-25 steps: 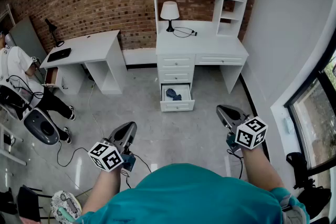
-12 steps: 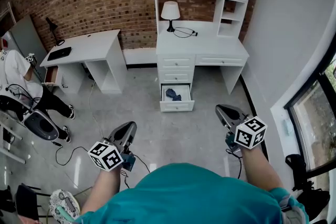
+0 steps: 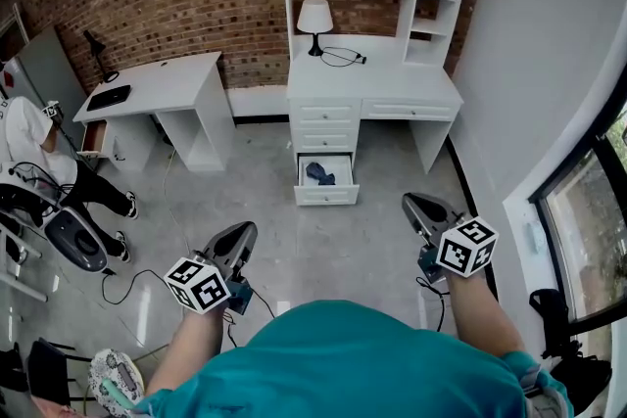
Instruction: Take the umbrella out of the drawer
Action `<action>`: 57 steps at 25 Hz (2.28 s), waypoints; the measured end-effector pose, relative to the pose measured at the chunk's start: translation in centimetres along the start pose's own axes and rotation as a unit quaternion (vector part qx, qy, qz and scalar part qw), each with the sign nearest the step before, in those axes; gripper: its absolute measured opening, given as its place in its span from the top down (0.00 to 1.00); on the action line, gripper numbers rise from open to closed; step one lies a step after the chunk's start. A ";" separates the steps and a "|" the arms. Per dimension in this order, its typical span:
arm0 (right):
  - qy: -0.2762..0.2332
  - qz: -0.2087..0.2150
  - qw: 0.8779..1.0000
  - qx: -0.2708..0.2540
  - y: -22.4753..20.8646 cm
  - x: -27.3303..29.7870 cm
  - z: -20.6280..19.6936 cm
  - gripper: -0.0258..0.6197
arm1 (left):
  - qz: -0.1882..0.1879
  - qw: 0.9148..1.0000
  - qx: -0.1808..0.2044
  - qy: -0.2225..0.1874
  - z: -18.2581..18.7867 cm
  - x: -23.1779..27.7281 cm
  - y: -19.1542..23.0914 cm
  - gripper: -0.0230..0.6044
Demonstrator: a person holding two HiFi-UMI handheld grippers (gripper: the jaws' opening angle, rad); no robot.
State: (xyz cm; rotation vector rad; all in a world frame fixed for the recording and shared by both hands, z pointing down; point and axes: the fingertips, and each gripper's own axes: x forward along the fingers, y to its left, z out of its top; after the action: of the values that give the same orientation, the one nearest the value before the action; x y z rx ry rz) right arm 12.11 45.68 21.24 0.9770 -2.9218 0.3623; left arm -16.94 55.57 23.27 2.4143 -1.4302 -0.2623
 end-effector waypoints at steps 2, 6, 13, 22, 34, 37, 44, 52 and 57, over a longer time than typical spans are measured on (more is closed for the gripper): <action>0.003 0.003 1.000 -0.008 -0.5 -1.0 0.2 0.93 | 0.002 1.000 0.002 0.002 -0.1 0.9 -1.0 0.95; 0.012 0.013 1.000 -0.017 -2.2 -3.6 0.8 0.93 | 0.002 1.000 0.003 0.001 -0.3 3.2 -3.8 0.95; 0.019 0.030 0.999 -0.017 -5.6 -7.8 0.1 0.93 | -0.005 1.000 -0.018 0.002 -2.3 7.3 -8.6 0.95; 0.031 0.042 0.999 -0.013 -8.4 -7.2 -0.8 0.93 | 0.006 1.000 -0.021 0.012 -3.3 10.0 -8.4 0.95; 0.041 0.001 0.999 -0.020 -13.1 6.5 -0.1 0.93 | -0.036 0.998 -0.043 0.020 -2.1 18.2 5.5 0.95; 0.035 -0.011 0.999 -0.019 -14.3 12.4 1.6 0.93 | -0.057 0.997 -0.040 0.027 0.3 21.6 10.7 0.95; 0.029 -0.034 0.999 -0.028 -17.1 25.4 6.3 0.93 | -0.099 0.993 -0.027 0.048 6.3 29.1 21.6 0.95; 0.038 -0.046 0.998 -0.020 -22.3 33.7 7.9 0.93 | -0.111 0.990 -0.012 0.083 7.7 35.8 29.2 0.95; 0.044 -0.036 0.998 -0.007 -27.3 36.4 7.9 0.93 | -0.095 0.989 -0.003 0.110 6.2 40.2 31.6 0.95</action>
State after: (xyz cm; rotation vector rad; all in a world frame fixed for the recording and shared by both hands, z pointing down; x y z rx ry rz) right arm -0.43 1.28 23.26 1.0322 -2.7991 0.3702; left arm -25.37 5.16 29.18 2.4879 -1.1052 -0.0392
